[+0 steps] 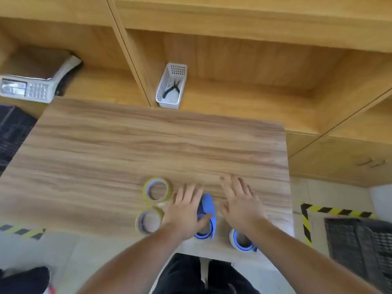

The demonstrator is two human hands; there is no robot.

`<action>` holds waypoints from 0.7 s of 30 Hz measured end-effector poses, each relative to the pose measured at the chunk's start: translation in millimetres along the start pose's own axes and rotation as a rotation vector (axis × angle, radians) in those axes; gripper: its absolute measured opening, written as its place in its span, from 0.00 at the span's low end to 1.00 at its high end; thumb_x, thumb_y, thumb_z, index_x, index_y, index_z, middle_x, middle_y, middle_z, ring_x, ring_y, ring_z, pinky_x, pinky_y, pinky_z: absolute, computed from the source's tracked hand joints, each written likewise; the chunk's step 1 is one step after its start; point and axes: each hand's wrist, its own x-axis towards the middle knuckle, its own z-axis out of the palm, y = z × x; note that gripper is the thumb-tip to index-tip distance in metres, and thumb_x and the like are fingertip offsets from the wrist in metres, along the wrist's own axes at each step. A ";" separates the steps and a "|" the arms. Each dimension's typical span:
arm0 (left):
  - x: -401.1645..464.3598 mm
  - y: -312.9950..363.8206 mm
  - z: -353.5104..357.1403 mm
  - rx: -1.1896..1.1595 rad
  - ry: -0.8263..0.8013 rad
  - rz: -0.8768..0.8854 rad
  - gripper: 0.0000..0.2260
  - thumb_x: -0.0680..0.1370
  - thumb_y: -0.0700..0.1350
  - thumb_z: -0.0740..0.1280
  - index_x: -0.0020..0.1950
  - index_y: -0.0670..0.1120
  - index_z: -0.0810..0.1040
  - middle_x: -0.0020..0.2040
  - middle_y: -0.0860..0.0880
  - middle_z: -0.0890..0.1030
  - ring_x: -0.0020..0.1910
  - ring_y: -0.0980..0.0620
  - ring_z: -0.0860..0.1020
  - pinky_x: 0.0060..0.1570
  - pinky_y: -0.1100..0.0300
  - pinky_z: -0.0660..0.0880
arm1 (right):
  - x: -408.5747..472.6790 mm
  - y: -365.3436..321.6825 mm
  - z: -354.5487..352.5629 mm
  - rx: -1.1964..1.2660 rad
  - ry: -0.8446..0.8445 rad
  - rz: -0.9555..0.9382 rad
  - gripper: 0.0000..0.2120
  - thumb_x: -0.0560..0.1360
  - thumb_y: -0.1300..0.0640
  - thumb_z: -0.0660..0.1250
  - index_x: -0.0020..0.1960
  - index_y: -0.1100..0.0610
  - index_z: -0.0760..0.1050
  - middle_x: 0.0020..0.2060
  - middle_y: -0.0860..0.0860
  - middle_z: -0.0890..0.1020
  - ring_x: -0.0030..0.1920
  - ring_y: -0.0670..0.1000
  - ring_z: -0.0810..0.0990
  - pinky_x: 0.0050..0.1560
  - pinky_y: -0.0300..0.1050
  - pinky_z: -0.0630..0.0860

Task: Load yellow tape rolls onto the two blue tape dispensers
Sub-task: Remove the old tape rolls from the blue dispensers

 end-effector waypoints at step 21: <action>-17.4 0.2 67.6 0.046 -0.170 0.028 0.35 0.76 0.49 0.70 0.80 0.49 0.57 0.75 0.50 0.67 0.73 0.48 0.68 0.66 0.53 0.70 | -20.2 -26.4 82.4 -0.202 -0.278 -0.087 0.40 0.79 0.51 0.60 0.81 0.54 0.40 0.66 0.55 0.74 0.65 0.60 0.70 0.70 0.57 0.63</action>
